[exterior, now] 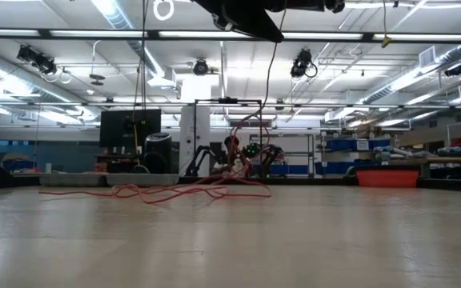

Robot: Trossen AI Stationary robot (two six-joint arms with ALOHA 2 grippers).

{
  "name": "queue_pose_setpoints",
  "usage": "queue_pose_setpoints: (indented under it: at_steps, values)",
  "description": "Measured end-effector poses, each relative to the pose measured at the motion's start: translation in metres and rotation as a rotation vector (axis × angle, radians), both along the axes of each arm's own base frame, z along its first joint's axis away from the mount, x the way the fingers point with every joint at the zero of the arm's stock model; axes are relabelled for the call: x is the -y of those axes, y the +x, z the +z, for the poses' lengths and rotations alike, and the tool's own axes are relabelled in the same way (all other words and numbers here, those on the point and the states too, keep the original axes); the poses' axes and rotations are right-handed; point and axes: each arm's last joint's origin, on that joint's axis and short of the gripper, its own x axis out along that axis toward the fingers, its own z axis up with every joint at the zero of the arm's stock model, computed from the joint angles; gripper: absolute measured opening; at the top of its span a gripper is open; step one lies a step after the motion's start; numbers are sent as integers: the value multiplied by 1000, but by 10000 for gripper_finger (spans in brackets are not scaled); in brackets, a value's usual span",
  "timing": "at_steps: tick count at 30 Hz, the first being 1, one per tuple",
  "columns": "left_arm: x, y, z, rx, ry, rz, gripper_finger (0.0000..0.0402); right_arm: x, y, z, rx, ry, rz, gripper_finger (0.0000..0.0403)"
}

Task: Coil cords
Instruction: Coil the red wire on the black spool

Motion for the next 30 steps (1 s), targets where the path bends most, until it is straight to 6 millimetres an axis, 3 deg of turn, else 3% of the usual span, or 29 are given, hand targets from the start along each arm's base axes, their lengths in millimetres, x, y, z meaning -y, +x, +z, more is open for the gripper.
queue_pose_setpoints:
  at_steps: [16, 30]
  values:
    - [-4, 0, -12, 113, -43, 26, 66, -9, -8, 4, 3, -2, -12, 0]
    - [-15, 3, -11, 188, -256, 8, 66, -9, -8, 4, -24, -46, -15, 0]
